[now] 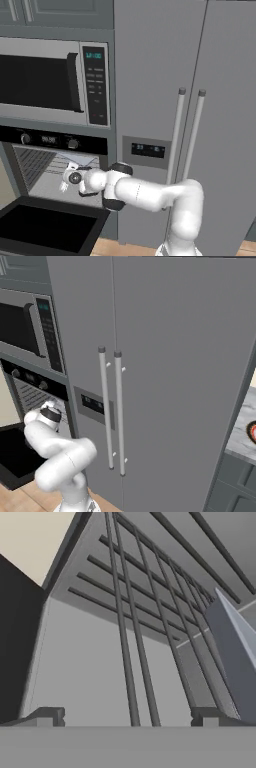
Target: Take the baked cake out of the oven and place it on the plate for cooling. Then close the oven door.
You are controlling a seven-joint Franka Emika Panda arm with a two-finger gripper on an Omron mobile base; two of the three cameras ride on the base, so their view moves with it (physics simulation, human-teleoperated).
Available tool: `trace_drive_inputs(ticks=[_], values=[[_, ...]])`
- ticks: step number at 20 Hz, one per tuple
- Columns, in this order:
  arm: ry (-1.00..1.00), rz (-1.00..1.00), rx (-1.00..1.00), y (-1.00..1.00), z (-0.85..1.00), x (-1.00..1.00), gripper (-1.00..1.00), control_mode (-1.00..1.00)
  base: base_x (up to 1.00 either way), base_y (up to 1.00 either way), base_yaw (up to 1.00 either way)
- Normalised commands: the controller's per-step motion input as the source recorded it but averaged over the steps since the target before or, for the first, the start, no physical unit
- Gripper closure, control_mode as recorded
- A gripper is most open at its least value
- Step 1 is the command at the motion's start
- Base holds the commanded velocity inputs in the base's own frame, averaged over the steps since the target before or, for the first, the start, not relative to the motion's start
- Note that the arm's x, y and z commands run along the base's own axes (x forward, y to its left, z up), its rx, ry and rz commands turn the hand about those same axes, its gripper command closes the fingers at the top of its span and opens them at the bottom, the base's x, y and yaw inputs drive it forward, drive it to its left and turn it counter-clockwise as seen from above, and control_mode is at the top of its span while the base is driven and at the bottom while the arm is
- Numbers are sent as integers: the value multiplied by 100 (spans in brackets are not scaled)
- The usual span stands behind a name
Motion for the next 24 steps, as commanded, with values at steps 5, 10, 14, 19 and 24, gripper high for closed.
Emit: trace_drive_inputs(ticks=[5, 10, 14, 19, 24], values=[[-8, 0, 0, 14, 5, 5, -100, -100, 0, 0, 0], [-11, 0, -1, 40, 19, -30, -100, -100, 0, 0, 0], [-9, 0, -1, 52, 2, -50, -100, -100, 0, 0, 0], [-3, 2, -1, 65, 0, -72, -100, -100, 0, 0, 0], [0, 6, -2, 75, 2, -87, -100, -100, 0, 0, 0]])
